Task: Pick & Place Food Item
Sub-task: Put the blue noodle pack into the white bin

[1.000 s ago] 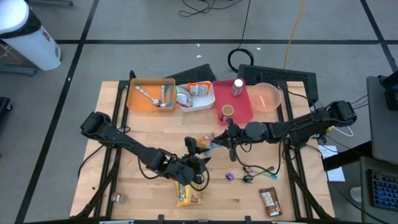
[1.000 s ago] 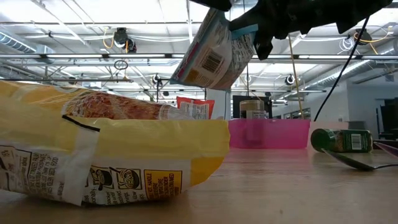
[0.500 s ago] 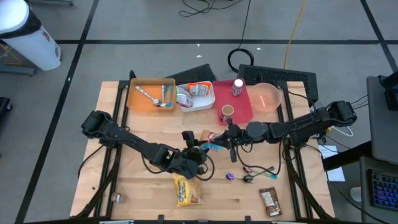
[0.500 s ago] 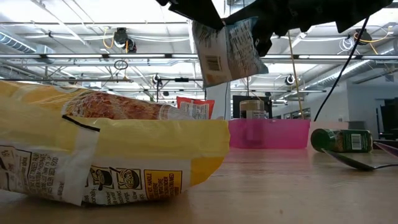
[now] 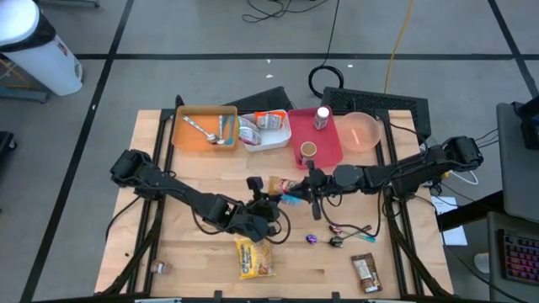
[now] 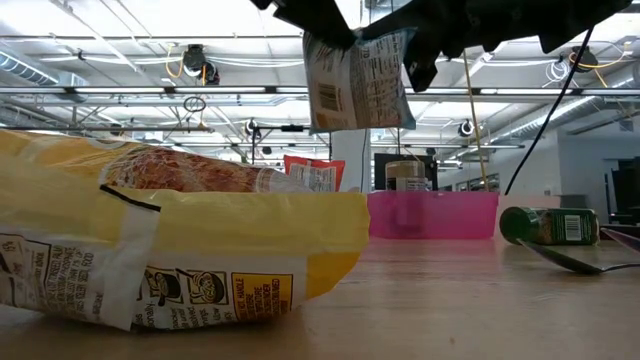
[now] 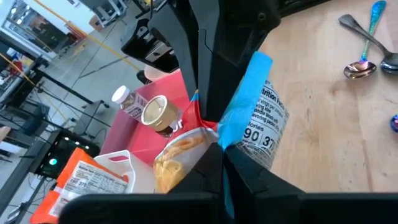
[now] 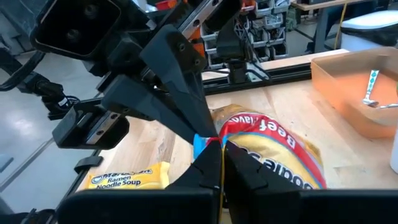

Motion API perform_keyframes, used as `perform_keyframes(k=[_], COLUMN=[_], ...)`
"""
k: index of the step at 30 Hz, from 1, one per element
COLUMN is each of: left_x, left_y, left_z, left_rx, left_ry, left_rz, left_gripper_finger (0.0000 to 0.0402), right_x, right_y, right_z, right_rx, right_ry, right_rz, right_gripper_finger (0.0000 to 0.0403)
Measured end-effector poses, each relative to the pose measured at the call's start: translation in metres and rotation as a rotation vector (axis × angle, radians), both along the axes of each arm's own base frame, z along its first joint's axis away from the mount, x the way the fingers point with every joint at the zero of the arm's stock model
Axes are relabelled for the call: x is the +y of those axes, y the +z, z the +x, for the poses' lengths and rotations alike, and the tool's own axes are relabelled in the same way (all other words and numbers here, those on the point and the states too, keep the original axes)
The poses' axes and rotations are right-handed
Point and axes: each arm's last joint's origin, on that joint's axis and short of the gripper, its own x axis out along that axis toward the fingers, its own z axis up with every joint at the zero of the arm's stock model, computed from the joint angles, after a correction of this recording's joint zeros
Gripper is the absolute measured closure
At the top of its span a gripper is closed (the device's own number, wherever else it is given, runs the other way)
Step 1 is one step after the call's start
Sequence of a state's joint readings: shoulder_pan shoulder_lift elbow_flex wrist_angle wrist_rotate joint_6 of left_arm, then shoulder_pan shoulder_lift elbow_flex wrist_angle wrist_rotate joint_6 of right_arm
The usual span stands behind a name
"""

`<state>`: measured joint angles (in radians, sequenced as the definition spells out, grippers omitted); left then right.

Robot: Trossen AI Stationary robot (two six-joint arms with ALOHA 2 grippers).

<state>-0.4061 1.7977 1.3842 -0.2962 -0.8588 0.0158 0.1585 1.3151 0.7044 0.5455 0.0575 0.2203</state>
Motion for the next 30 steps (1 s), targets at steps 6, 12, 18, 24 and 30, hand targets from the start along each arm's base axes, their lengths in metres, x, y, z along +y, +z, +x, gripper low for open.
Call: perform_keyframes(k=[6, 12, 18, 24, 30], left_x=[-0.001, -0.001, -0.001, -0.001, 0.001], left_y=[0.0, -0.001, -0.001, -0.001, 0.007], left_z=[0.0, 0.0, 0.0, 0.0, -0.003], left_rx=[0.009, 0.02, 0.019, 0.021, 0.011], left_ry=[-0.023, -0.047, -0.046, -0.048, -0.055], left_rz=[-0.013, -0.03, -0.031, -0.027, -0.015], left_gripper_finger=[0.0397, 0.0398, 0.0399, 0.04, 0.04], right_x=[0.001, 0.002, 0.006, 0.005, -0.005], right_y=[0.0, 0.002, 0.005, 0.005, 0.018], right_z=[0.0, 0.0, 0.0, 0.0, -0.008], right_rx=[-0.002, -0.022, -0.06, -0.06, -0.097], right_ry=[0.037, 0.069, 0.082, 0.08, 0.051], right_rz=[-0.015, -0.033, -0.038, -0.038, -0.091], right_gripper_finger=[0.0402, 0.0371, 0.0288, 0.0212, 0.0179])
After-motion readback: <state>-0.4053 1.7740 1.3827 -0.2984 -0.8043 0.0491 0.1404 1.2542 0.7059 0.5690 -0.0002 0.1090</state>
